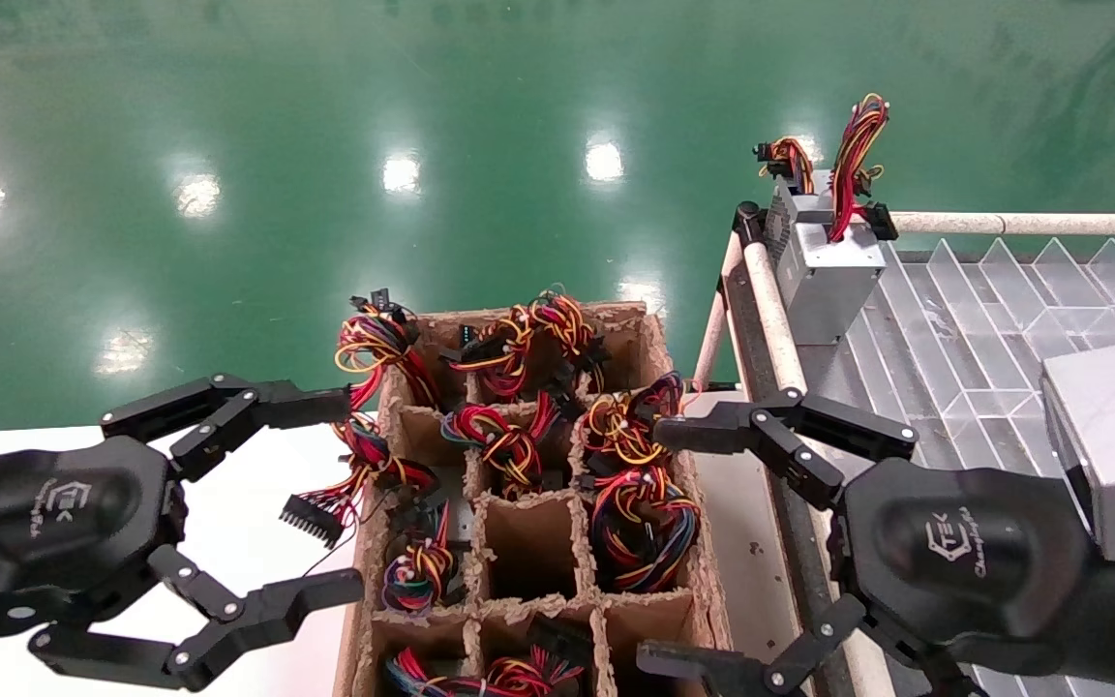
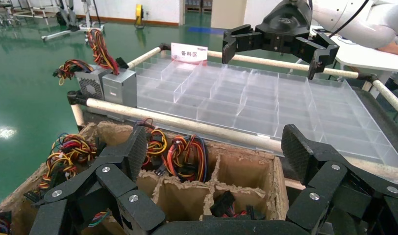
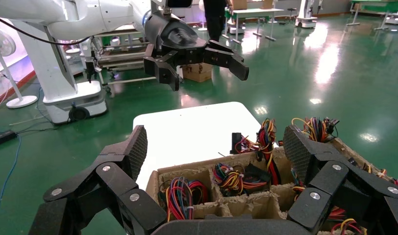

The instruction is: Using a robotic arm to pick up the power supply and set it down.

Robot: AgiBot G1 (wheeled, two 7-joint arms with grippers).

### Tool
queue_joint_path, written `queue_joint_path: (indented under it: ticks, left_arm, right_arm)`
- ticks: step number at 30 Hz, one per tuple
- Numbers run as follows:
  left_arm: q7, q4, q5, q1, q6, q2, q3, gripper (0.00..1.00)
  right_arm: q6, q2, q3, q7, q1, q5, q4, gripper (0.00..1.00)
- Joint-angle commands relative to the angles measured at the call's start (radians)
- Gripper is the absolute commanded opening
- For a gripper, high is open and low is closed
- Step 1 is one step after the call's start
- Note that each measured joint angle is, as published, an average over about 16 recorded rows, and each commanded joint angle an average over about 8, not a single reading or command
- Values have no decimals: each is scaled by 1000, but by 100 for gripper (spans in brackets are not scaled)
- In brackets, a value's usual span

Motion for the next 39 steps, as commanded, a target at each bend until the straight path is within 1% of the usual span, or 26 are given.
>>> queue_joint_path:
  ticks: [1, 14, 15, 22, 23, 26, 29, 34, 39]
  left_arm:
    - [0, 0, 0, 0, 0, 0, 0, 100]
    - [0, 0, 0, 0, 0, 0, 0, 100]
    - [0, 0, 0, 0, 0, 0, 0, 98]
    - [0, 0, 0, 0, 0, 0, 0, 10]
    - [0, 0, 0, 0, 0, 0, 0, 0]
    - [0, 0, 0, 0, 0, 0, 0, 0]
    - [0, 0, 0, 0, 0, 0, 0, 0]
    - [0, 0, 0, 0, 0, 0, 0, 0]
    - [0, 0, 0, 0, 0, 0, 0, 0]
  right_arm:
    - [0, 0, 0, 0, 0, 0, 0, 100]
    - [0, 0, 0, 0, 0, 0, 0, 100]
    - [0, 0, 0, 0, 0, 0, 0, 100]
    - [1, -1, -1, 1, 0, -1, -1, 100]
    - [2, -2, -2, 2, 0, -3, -3, 100]
    - [11, -11, -8, 5, 3, -12, -10, 100]
    - [27, -37, -23, 7, 9, -32, -29, 100]
    - [61, -114, -66, 5, 42, -91, -76, 100]
    - [89, -203, -125, 6, 114, -185, -129, 100]
